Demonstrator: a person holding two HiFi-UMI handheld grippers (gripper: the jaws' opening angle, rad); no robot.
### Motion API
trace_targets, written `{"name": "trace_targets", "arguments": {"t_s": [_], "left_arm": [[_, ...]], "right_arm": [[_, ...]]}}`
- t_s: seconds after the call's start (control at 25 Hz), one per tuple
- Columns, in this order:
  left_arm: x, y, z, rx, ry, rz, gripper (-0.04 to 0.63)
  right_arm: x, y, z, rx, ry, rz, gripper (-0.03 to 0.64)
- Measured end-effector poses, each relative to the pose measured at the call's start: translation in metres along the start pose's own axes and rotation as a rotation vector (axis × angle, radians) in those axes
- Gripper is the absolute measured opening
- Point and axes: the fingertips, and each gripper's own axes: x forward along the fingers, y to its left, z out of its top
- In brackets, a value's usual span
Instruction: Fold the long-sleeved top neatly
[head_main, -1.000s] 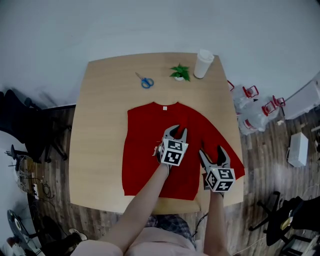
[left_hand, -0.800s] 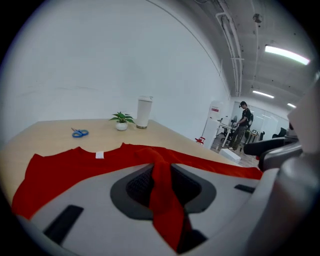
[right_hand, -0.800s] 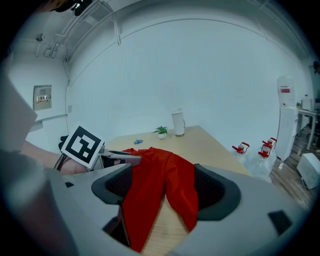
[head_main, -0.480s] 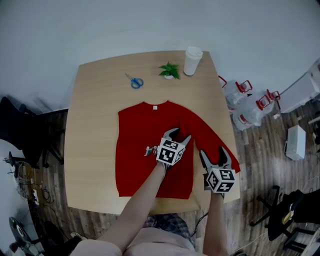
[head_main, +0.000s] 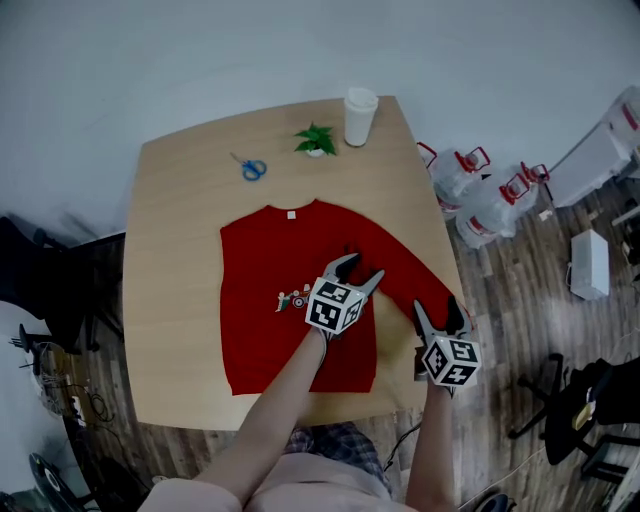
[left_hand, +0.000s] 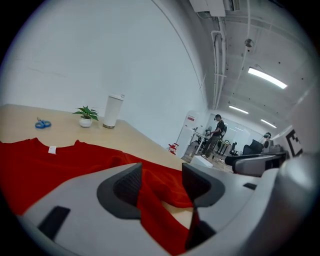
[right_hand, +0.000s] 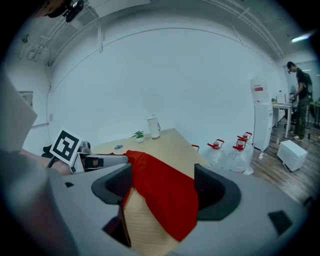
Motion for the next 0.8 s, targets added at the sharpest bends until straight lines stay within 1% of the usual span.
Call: {"name": "trace_targets", "arguments": {"t_s": [0.16, 0.32, 0.52, 0.8], "left_arm": [[-0.011, -0.008, 0.011, 0.008, -0.03, 0.004, 0.25], [-0.015, -0.026, 0.021, -0.014, -0.064, -0.01, 0.25], [-0.008, -0.049, 0.013, -0.028, -0.045, -0.035, 0.267], [0.001, -0.077, -0.007, -0.054, -0.006, -0.07, 0.31]], "right_arm": [[-0.015, -0.021, -0.002, 0.029, -0.012, -0.056, 0.373], [-0.034, -0.05, -0.009, 0.062, -0.008, -0.12, 0.373], [-0.056, -0.079, -0.025, 0.092, 0.015, -0.195, 0.367], [-0.071, -0.106, -0.059, 0.135, 0.08, -0.261, 0.351]]}}
